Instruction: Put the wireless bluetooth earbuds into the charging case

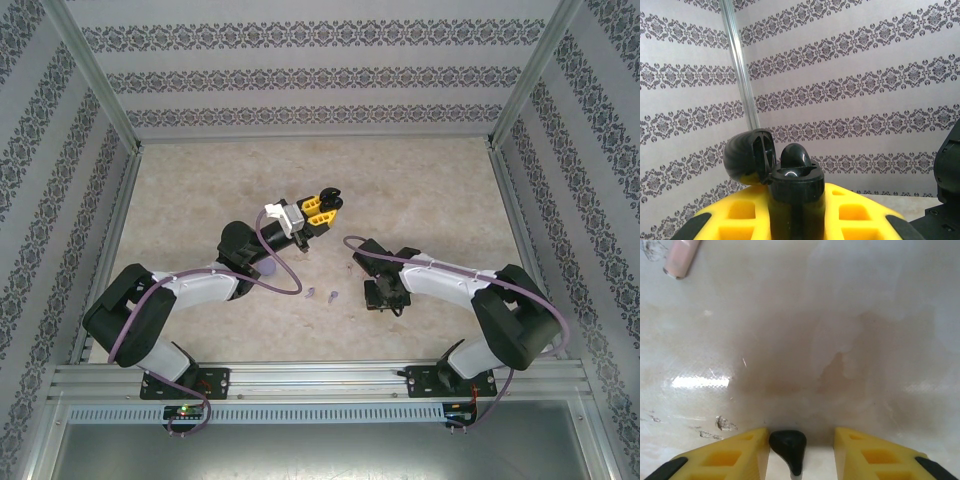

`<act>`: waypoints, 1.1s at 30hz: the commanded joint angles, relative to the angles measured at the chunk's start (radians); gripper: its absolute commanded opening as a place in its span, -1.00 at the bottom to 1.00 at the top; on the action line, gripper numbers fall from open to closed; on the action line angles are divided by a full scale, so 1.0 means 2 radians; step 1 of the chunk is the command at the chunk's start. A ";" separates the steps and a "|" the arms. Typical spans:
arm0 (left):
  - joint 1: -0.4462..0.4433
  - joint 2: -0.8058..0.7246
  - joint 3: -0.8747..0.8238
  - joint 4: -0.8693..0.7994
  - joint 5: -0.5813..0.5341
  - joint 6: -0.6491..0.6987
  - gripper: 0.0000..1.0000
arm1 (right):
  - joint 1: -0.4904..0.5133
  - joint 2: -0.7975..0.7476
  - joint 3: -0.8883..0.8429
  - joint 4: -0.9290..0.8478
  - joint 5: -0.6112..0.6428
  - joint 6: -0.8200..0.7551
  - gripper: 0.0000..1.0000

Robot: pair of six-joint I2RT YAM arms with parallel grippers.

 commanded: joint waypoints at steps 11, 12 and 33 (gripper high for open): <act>0.002 0.011 0.010 0.015 -0.002 -0.010 -1.00 | 0.005 0.008 0.020 0.029 -0.002 0.031 -0.23; 0.002 0.013 0.009 0.016 -0.001 -0.010 -1.00 | 0.006 0.010 0.022 0.027 -0.001 0.034 -0.23; 0.002 0.017 0.007 0.025 0.000 -0.016 -1.00 | 0.019 -0.015 0.001 0.000 0.022 0.051 -0.24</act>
